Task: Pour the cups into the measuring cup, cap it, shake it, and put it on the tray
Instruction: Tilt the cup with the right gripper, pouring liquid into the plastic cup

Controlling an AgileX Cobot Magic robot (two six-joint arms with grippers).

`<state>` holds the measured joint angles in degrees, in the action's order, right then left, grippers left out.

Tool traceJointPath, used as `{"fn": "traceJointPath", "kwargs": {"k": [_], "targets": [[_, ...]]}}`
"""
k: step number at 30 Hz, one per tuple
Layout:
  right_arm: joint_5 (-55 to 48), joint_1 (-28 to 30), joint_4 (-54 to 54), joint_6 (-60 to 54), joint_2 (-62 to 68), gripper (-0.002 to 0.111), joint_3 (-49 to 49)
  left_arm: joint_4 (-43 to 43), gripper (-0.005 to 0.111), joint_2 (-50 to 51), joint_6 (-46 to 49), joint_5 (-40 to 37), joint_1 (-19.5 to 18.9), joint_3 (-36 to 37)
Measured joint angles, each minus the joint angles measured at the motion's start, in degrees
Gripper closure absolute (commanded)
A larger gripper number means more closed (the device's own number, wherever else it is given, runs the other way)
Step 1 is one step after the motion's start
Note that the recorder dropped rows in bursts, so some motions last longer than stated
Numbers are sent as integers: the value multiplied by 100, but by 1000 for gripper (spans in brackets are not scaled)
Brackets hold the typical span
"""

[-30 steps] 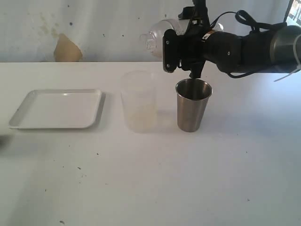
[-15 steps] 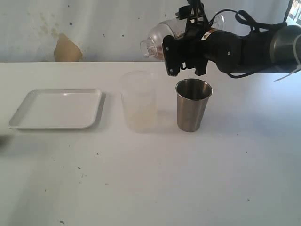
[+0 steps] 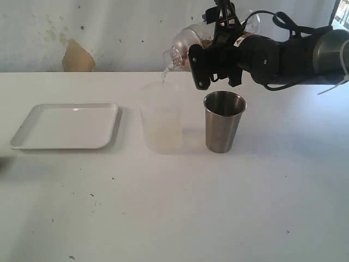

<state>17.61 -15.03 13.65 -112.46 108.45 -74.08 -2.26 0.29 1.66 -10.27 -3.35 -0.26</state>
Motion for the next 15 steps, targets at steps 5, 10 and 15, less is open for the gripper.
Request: {"fn": "traceJointPath", "kwargs": {"k": [5, 10, 15], "targets": [[10, 0, -35, -130, 0, 108, 0, 0, 106, 0, 0, 0, 0, 0], [10, 0, -35, -166, 0, 108, 0, 0, 106, 0, 0, 0, 0, 0], [35, 0, -35, -468, 0, 108, 0, 0, 106, 0, 0, 0, 0, 0]]}}
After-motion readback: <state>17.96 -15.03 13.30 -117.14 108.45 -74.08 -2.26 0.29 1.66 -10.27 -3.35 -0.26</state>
